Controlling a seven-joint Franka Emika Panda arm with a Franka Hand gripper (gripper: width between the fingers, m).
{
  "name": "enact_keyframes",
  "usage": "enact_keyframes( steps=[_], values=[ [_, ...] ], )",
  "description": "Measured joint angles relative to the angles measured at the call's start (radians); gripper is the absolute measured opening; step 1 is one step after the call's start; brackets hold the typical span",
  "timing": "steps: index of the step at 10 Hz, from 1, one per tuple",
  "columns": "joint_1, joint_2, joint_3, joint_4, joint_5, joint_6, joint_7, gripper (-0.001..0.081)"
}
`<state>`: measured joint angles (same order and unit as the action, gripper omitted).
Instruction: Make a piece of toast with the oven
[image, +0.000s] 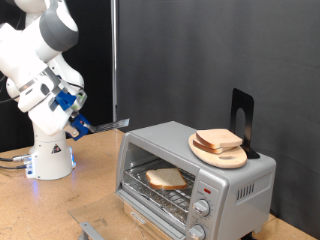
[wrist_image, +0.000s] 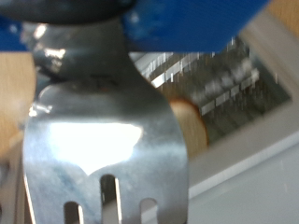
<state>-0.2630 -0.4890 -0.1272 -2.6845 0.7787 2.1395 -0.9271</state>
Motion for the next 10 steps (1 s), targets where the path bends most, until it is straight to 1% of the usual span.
enact_keyframes(
  steps=[1,2,4,7,8,10],
  values=[
    [0.025,-0.004,0.005,0.007,0.056,-0.003,-0.017,0.0389],
    [0.052,-0.01,0.017,0.015,0.092,-0.003,-0.018,0.0389],
    [0.097,-0.019,0.059,0.035,0.142,0.004,-0.014,0.0389],
    [0.148,-0.019,0.13,0.074,0.202,0.031,-0.005,0.0389],
    [0.162,-0.019,0.156,0.085,0.215,0.038,0.011,0.0389],
    [0.179,-0.01,0.219,0.118,0.229,0.073,0.096,0.0389]
  ],
)
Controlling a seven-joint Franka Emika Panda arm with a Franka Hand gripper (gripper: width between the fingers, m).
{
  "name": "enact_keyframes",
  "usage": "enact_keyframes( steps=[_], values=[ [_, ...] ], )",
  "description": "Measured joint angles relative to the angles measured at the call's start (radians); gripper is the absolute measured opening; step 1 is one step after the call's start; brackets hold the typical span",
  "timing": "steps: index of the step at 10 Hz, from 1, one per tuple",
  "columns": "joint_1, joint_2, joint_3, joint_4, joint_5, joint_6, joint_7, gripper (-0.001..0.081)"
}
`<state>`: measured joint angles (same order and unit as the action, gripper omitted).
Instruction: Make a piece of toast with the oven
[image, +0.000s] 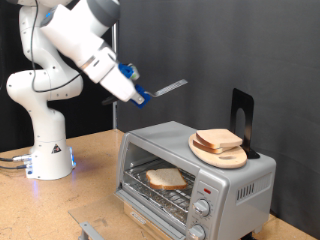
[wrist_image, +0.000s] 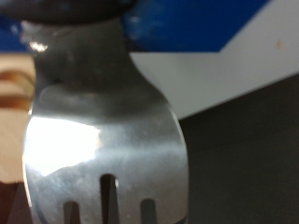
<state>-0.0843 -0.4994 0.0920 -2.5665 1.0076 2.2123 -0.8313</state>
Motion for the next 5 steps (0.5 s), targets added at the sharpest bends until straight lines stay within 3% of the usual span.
enact_keyframes(
  steps=[3,5],
  values=[
    [0.022,0.045,0.087,0.06,0.01,0.05,0.071,0.0389],
    [0.028,0.077,0.121,0.069,0.006,0.046,0.074,0.0389]
  ],
)
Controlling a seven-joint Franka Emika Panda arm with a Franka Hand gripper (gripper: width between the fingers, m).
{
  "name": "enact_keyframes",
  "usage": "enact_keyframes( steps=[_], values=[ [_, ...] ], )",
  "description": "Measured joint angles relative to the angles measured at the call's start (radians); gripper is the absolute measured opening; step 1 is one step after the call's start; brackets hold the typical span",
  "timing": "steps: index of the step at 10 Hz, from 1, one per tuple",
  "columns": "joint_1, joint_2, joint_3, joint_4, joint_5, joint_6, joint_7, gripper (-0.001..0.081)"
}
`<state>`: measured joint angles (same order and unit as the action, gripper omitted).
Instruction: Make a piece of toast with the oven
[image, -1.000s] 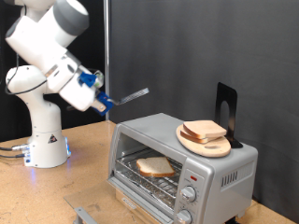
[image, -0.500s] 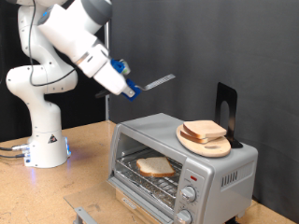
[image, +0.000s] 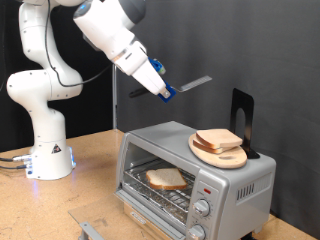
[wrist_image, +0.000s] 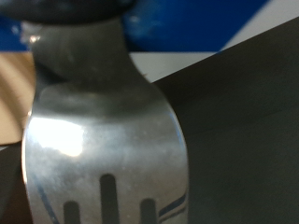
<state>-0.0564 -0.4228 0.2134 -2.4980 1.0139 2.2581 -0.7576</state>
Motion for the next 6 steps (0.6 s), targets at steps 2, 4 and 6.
enact_keyframes(
  steps=[2,4,6],
  values=[
    [0.0,0.005,0.007,-0.03,-0.011,-0.026,-0.019,0.0389],
    [0.0,0.007,0.026,-0.071,-0.008,0.013,-0.026,0.0389],
    [0.003,0.017,0.071,-0.105,0.012,0.09,-0.026,0.0389]
  ],
)
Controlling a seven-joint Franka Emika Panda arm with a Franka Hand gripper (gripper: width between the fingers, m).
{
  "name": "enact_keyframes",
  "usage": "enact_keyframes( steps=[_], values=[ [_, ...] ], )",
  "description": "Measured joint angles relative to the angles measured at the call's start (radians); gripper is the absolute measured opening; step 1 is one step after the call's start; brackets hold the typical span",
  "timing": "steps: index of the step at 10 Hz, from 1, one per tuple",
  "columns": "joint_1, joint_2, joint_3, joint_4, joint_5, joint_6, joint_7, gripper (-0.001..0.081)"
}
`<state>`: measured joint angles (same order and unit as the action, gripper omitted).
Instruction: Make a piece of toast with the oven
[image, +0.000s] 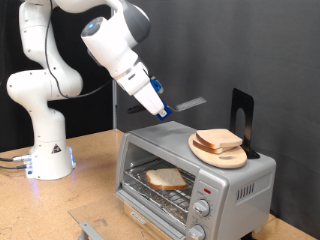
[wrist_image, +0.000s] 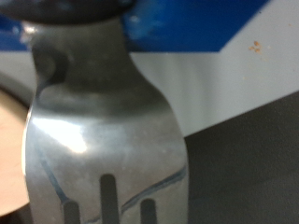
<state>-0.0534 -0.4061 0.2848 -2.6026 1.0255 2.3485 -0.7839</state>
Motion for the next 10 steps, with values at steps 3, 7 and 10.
enact_keyframes(
  steps=[3,7,10],
  values=[
    [0.016,0.022,0.054,-0.027,0.047,0.059,-0.001,0.0389],
    [0.02,0.034,0.1,-0.057,0.089,0.097,-0.001,0.0389],
    [0.02,0.034,0.106,-0.061,0.116,0.103,-0.012,0.0586]
  ],
)
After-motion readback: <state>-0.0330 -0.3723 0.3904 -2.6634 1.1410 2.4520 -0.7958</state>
